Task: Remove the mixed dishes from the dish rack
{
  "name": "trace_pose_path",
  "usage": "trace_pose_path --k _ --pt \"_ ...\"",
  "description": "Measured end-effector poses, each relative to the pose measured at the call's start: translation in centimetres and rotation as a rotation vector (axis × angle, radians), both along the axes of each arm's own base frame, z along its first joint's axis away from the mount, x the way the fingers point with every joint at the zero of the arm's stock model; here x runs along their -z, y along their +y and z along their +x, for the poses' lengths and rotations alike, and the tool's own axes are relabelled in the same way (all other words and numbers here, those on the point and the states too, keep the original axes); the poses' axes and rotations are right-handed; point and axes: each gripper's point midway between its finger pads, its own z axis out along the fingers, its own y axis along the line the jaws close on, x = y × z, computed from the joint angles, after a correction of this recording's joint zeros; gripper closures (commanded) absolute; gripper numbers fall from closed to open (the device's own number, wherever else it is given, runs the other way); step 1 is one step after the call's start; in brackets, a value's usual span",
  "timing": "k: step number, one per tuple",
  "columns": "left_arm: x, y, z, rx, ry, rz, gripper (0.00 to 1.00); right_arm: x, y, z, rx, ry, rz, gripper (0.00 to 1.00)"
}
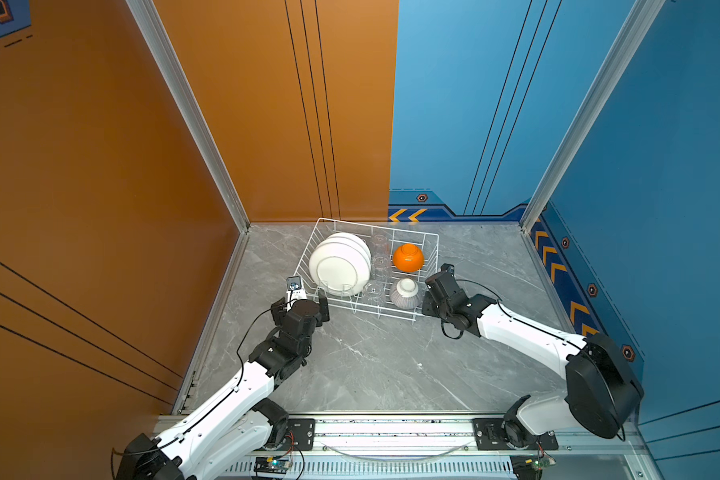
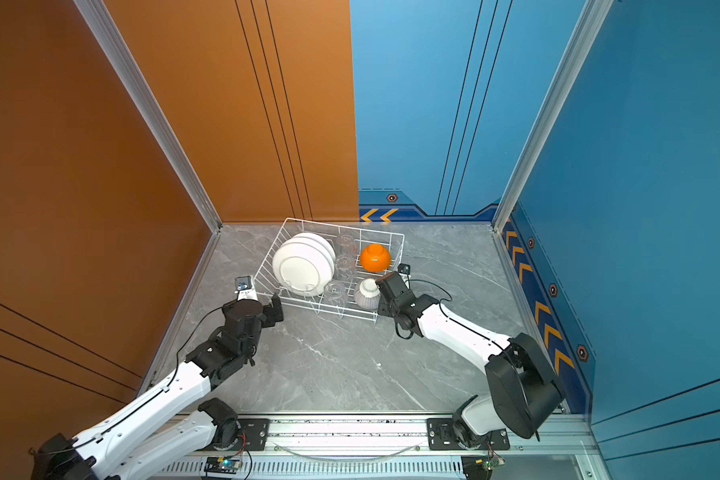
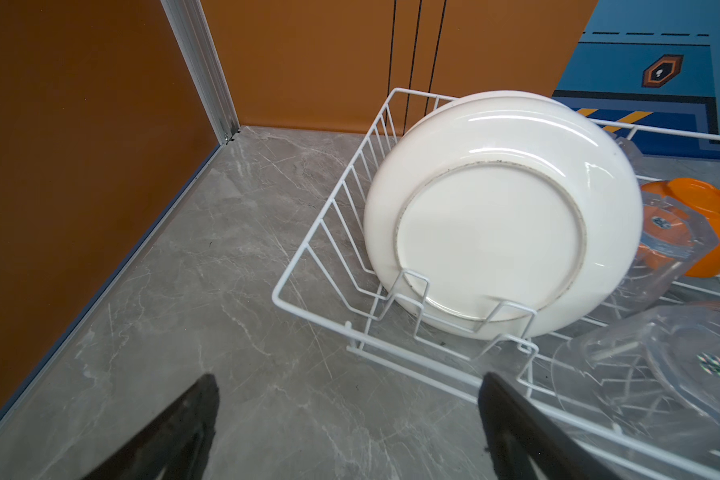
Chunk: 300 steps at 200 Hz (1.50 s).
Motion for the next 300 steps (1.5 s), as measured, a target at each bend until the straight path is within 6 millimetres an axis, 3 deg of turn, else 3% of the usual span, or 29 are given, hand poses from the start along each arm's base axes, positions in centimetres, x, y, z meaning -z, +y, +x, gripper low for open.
trace_pose_path --k 51,143,170,270,300 --pt "-2.3 0.3 2.3 -0.025 0.025 0.009 0.02 0.1 -1.7 -3.0 0.039 -0.013 0.064 0.95" --pt "0.7 -1.1 3.0 0.06 0.166 0.042 0.02 0.5 -7.4 -6.2 0.116 0.007 0.189 0.9" --pt "1.3 -1.4 2.9 0.084 0.197 0.036 0.02 0.6 -9.1 -6.1 0.126 0.031 0.209 0.9" --pt "3.5 -2.9 2.9 0.151 0.272 -0.013 0.02 1.0 -12.3 -5.6 0.173 0.12 0.198 0.85" --pt "4.1 -2.8 3.2 0.155 0.293 -0.035 0.02 1.1 -14.1 -5.5 0.232 0.14 0.18 0.71"
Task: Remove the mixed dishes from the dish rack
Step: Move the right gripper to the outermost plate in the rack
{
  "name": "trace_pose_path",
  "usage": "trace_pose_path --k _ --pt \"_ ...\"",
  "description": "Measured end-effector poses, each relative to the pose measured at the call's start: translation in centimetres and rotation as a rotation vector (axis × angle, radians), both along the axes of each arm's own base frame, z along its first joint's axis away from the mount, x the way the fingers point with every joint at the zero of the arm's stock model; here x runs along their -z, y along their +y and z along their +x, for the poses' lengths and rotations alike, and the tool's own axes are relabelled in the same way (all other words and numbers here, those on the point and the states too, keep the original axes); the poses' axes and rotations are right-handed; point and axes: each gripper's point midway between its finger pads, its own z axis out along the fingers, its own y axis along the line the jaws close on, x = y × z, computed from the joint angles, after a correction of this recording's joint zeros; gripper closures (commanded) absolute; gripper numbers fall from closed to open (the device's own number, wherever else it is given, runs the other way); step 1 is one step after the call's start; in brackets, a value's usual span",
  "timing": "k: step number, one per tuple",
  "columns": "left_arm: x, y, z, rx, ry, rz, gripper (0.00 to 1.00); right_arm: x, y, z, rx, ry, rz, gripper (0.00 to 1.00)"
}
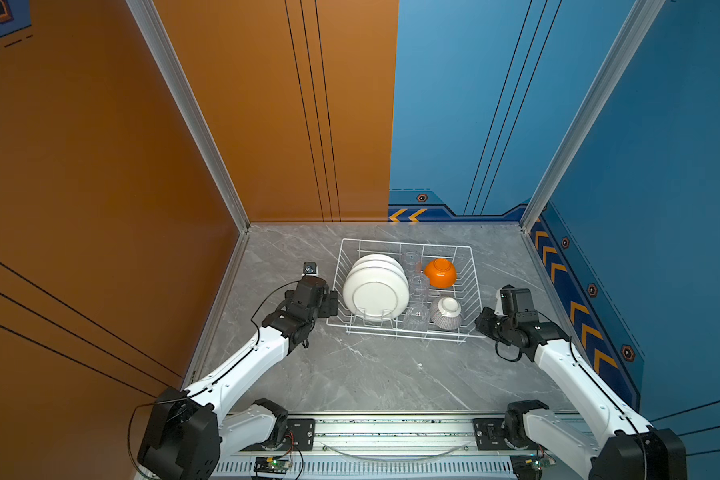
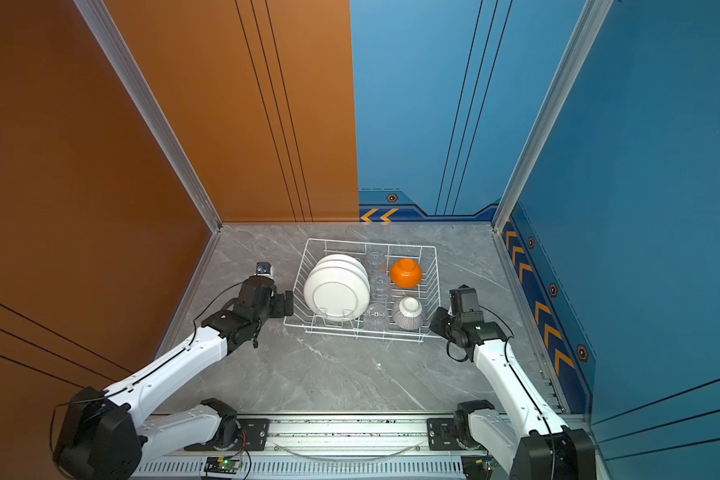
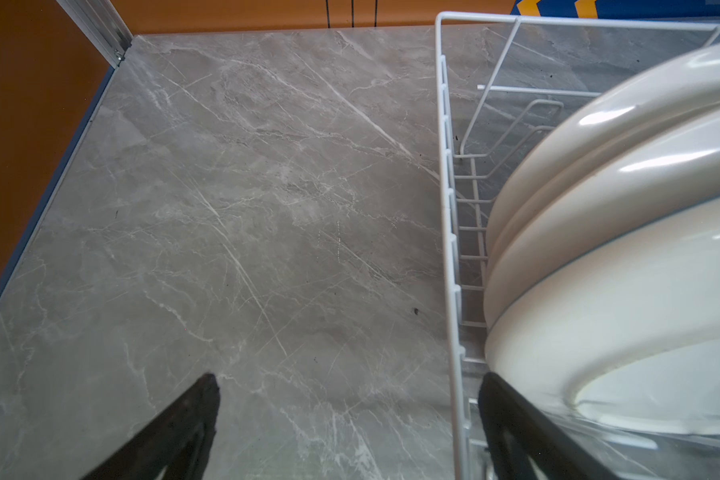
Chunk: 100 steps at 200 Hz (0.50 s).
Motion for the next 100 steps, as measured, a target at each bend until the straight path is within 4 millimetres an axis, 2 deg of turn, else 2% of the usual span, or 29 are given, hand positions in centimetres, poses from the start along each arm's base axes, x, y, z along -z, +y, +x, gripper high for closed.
trace_pose_path --k 33,54,75,100 --pt "1.7 -0.5 0.2 0.015 0.055 -0.023 0.02 0.6 -2.8 -0.7 0.079 0.085 -0.051 0.52" --pt "3.0 -1.1 0.1 0.033 0.098 -0.035 0.02 0.4 -3.8 -1.2 0.102 0.13 -0.08 0.44" --pt "3.5 -1.5 0.0 0.048 0.117 -0.051 0.02 -0.9 -3.9 -1.1 0.101 0.128 -0.115 0.38" --pt "3.1 -2.0 0.2 0.063 0.113 -0.073 0.02 -3.8 -3.1 0.1 0.061 0.072 -0.159 0.35"
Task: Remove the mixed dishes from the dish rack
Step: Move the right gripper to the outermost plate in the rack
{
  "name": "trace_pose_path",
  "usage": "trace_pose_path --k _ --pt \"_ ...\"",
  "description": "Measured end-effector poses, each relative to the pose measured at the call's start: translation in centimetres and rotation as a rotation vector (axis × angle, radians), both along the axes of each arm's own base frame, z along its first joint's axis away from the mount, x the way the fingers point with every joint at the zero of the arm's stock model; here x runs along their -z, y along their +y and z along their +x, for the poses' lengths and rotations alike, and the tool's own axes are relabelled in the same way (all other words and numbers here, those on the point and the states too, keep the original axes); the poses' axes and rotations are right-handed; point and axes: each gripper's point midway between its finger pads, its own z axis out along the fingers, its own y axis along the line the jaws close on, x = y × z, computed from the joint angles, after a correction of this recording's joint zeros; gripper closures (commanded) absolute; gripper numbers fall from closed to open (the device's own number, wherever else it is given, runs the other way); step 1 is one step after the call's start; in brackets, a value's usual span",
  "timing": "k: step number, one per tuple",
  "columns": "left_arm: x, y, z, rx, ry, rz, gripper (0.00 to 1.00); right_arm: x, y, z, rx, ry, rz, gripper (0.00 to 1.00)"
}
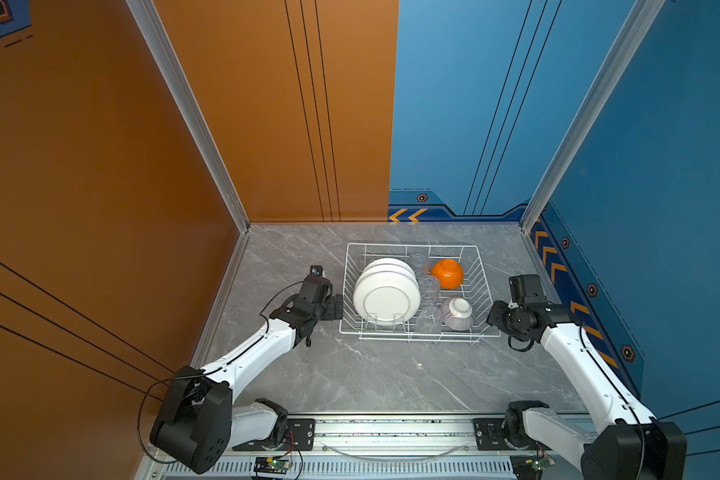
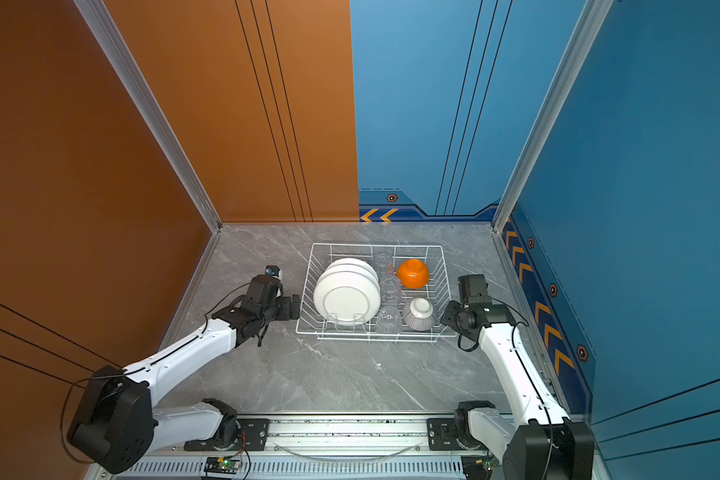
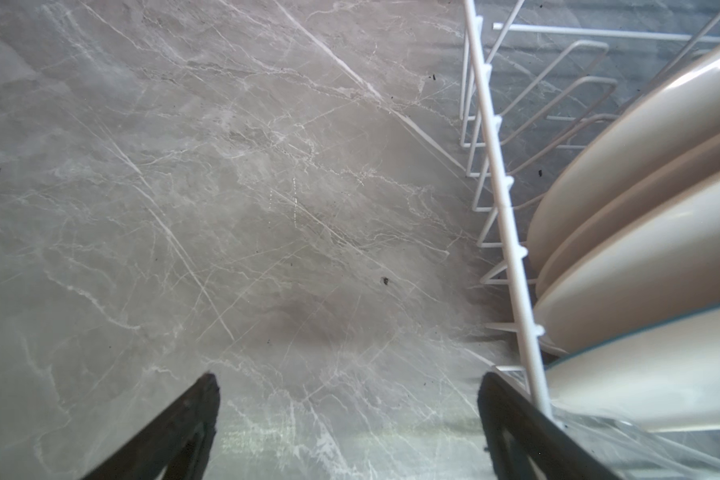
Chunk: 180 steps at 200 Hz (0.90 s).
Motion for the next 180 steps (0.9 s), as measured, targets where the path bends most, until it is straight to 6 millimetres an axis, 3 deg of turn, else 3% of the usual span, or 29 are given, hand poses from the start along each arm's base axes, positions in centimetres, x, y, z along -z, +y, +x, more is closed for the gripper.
trace_pose_path --k 34,68,111,140,180 --pt "-0.3 -0.3 0.1 0.003 -0.004 -0.017 0.02 -3.7 3.0 1.7 -0.104 -0.082 -0.007 0.34" --pt "-0.9 -0.6 0.1 0.005 -0.012 -0.048 0.02 -5.8 10.0 3.6 -0.349 -0.149 0.14 0.33" --pt "-2.9 -2.1 -0.5 0.047 -0.055 -0.112 0.02 -5.5 16.4 6.4 -0.648 -0.151 0.138 0.34" --pt "-5.3 -2.8 -1.2 0.073 -0.118 -0.15 0.02 -4.4 20.2 7.4 -0.836 -0.151 0.097 0.34" --pt "-7.5 -3.1 -1.8 0.086 -0.176 -0.184 0.02 -2.2 21.9 8.4 -0.956 -0.128 0.055 0.36"
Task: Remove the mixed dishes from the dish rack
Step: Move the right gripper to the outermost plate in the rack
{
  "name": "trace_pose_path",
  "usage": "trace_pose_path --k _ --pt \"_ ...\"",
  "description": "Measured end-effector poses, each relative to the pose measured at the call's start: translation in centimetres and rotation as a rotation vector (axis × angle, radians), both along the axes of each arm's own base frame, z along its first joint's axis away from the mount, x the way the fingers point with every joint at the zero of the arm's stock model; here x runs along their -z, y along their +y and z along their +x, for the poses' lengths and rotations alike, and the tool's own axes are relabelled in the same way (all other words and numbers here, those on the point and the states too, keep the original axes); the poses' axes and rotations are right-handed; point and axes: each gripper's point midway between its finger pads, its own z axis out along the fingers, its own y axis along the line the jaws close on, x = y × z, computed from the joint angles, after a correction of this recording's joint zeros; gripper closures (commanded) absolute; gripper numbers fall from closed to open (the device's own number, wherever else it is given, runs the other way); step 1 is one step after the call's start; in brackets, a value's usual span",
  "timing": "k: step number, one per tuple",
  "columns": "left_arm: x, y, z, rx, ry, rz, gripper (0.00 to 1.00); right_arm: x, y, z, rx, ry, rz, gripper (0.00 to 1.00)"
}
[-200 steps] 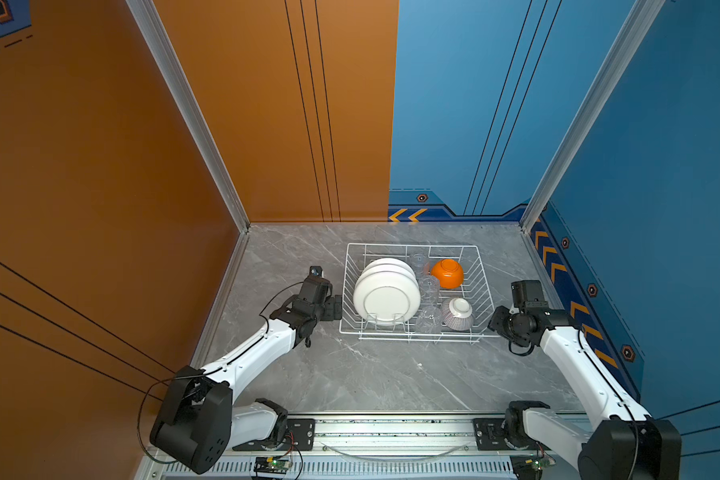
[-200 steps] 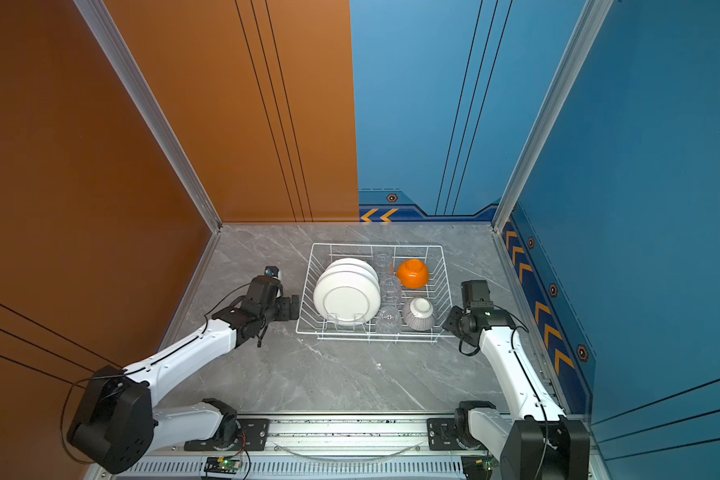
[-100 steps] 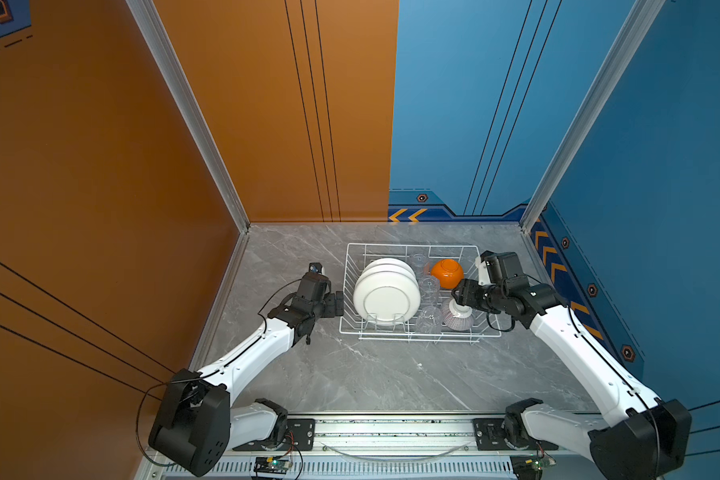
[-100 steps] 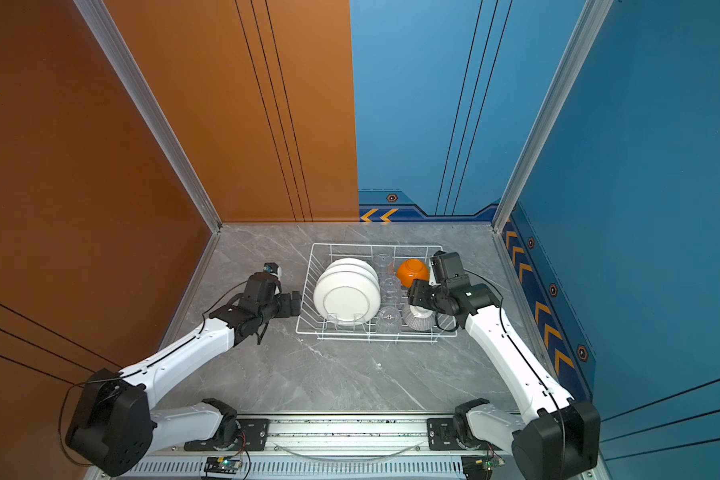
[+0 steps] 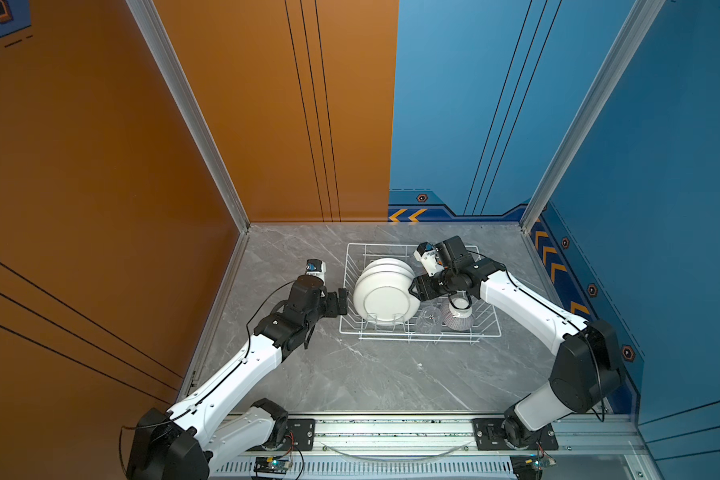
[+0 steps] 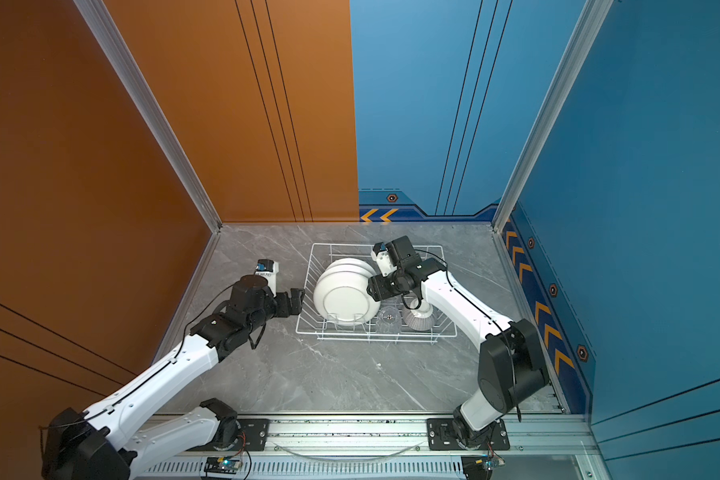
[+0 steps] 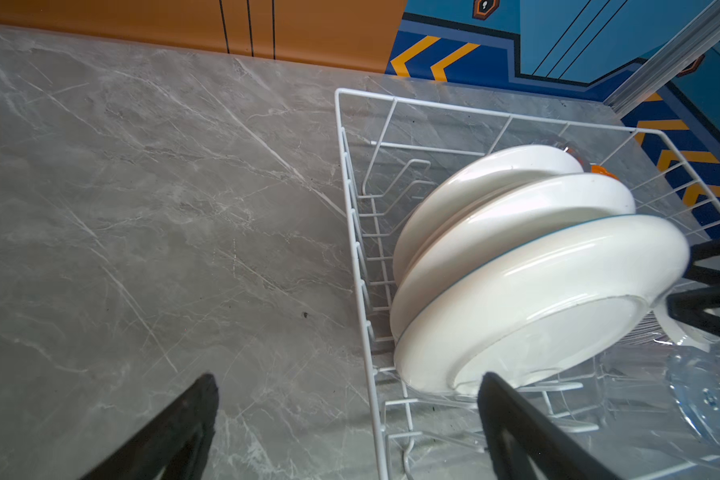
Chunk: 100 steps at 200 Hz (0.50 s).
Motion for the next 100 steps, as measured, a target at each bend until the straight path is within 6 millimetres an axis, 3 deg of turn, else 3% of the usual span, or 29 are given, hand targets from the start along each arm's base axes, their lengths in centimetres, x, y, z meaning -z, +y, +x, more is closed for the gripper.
trace_pose_path --k 75,100 --pt "1.0 -0.3 0.4 0.001 0.039 0.02 0.02 0.9 2.5 -1.5 -0.193 -0.016 -0.007 0.43" --pt "0.5 -0.7 1.3 0.002 0.038 0.022 0.02 0.9 2.5 -1.5 -0.223 -0.031 -0.016 0.51"
